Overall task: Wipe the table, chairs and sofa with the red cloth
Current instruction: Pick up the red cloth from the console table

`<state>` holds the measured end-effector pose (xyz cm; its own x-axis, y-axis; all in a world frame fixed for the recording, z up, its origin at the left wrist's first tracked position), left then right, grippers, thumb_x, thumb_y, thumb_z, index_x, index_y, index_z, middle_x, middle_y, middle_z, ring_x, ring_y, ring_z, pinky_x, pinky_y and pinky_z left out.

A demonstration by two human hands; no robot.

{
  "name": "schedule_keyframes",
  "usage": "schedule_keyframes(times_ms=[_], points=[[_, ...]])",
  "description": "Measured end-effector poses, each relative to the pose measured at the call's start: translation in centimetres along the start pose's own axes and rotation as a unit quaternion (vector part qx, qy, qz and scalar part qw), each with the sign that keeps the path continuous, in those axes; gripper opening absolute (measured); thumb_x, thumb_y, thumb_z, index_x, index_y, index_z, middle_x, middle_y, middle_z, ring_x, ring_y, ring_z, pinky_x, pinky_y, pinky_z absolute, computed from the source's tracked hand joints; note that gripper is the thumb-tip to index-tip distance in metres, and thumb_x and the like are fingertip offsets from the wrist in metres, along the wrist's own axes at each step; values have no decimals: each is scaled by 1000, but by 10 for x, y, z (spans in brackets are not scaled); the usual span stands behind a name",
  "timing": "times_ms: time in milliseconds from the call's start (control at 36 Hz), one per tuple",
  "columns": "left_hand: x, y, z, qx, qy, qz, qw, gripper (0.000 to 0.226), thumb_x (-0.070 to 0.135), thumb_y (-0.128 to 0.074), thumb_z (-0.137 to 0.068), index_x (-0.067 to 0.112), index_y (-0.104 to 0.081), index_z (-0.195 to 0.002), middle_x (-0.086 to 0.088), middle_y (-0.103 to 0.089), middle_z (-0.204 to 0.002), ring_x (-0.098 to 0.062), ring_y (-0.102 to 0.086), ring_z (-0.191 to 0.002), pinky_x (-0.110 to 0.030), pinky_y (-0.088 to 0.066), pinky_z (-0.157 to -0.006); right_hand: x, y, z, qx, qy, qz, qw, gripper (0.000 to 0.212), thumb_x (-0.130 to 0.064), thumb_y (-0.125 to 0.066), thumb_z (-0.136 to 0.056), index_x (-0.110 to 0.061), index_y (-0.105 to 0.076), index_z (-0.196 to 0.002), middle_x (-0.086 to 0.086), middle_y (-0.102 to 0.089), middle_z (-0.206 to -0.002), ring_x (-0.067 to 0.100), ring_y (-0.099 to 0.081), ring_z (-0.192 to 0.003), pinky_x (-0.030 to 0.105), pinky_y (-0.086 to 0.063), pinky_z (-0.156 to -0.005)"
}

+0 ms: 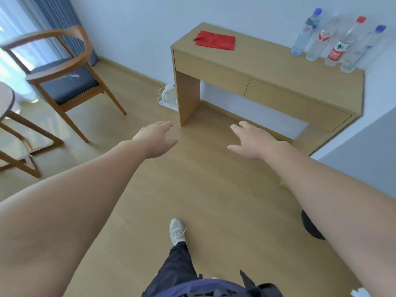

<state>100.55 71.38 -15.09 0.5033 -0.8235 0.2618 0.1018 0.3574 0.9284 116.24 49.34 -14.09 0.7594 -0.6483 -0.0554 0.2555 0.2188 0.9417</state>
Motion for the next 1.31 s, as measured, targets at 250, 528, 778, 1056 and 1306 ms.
schedule_keyframes(times_ms=[250, 528, 778, 1056, 1306], points=[[-50, 53, -114, -2, -20, -13, 1000, 61, 44, -44, -96, 20, -25, -148, 0, -27, -154, -23, -34, -135, -40, -27, -111, -21, 44, -120, 16, -15, -14, 1000, 63, -50, -44, -96, -19, -25, -147, 9, -29, -149, 30, -39, -129, 41, -40, -99], [-66, 99, -207, 7, -47, -14, 999, 61, 43, -43, -97, 20, -21, -150, 1, -26, -155, -23, -30, -139, -38, -23, -112, -14, 81, -208, 22, -36, -20, 999, 64, -49, -43, -97, -19, -22, -150, 11, -20, -156, 31, -29, -139, 42, -32, -109], [-59, 109, -291, -2, -43, -1, 999, 60, 44, -44, -97, 21, -23, -149, 2, -27, -154, -26, -31, -137, -39, -24, -111, 24, 100, -294, 31, -30, -7, 999, 67, -49, -42, -98, -19, -17, -152, 12, -11, -159, 26, -11, -147, 41, -19, -116], [-38, 124, -410, -8, -17, 9, 1000, 59, 42, -43, -97, 21, -25, -148, 0, -30, -152, -27, -33, -134, -39, -25, -110, 83, 127, -418, 18, 1, 10, 1000, 68, -50, -43, -97, -18, -18, -152, 15, -11, -159, 28, -9, -147, 43, -16, -118], [-30, 139, -493, 5, -3, 27, 1000, 59, 41, -45, -97, 20, -25, -149, 0, -28, -154, -25, -30, -137, -37, -22, -111, 117, 152, -506, 4, 14, 20, 1000, 68, -52, -41, -97, -17, -19, -152, 15, -11, -159, 30, -10, -147, 43, -17, -118]])
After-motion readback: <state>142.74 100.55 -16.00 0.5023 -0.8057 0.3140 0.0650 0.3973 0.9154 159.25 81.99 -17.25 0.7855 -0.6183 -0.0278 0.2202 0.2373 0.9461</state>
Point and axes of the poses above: each hand's wrist, its own z-axis away from the middle knuckle, its own y-axis out of the back of the hand, x = y × z, the point moved 2 cm from there along -z, towards the middle knuckle
